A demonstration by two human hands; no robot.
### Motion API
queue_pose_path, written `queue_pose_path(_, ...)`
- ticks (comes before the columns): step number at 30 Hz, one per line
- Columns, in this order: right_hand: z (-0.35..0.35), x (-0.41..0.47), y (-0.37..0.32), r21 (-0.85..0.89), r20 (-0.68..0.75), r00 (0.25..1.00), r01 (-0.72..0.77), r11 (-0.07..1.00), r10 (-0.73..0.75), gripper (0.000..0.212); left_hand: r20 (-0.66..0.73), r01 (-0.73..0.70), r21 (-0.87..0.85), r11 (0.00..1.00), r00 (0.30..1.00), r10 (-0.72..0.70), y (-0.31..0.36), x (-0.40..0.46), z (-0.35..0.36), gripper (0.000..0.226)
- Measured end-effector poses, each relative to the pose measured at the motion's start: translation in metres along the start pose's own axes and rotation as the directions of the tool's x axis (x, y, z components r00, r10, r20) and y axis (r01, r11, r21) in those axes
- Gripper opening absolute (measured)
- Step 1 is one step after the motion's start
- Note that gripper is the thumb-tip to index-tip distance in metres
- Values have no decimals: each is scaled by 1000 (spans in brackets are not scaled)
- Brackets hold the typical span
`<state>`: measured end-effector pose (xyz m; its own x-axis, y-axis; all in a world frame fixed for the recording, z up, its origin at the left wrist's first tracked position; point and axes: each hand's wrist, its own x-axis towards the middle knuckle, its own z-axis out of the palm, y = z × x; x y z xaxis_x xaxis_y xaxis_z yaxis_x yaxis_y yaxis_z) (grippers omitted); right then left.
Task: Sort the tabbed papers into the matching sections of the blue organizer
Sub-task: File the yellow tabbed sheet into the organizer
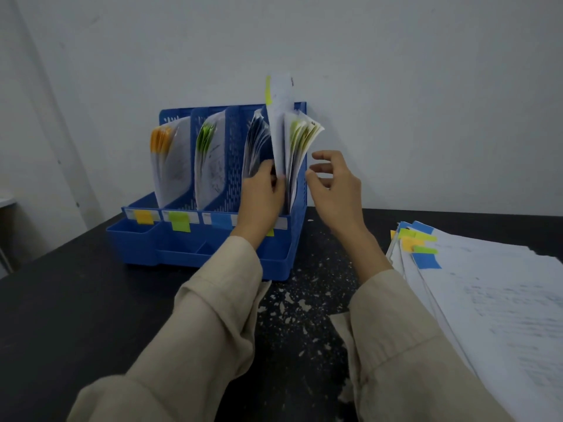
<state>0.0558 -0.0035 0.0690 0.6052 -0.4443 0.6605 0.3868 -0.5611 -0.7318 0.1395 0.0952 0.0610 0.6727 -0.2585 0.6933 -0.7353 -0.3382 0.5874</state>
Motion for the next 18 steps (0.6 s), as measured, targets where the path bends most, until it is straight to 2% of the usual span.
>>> queue_pose_path(4,0,-2,1,-13,16,1000,-2,1000,3,28,64,-57,266,962,997,41,6,6,-2,14)
queue_pose_path(10,-2,-1,0,-40,8,1000,-13,999,13,28,105,-200,520,830,980,170,24,15,-26,23)
queue_pose_path(12,-2,-1,-1,-44,17,1000,-11,999,12,28,130,-214,528,822,977,170,24,14,-25,27)
queue_pose_path(14,-2,-2,-1,-47,25,1000,-9,999,10,28,160,-203,490,848,977,142,17,13,-18,20)
queue_pose_path(16,-1,-2,-2,-48,35,999,-11,999,12,28,200,-175,439,881,975,94,8,10,-11,11)
queue_pose_path(18,-1,-2,-1,-50,43,999,-13,999,16,29,255,-127,380,916,967,28,5,6,-4,13)
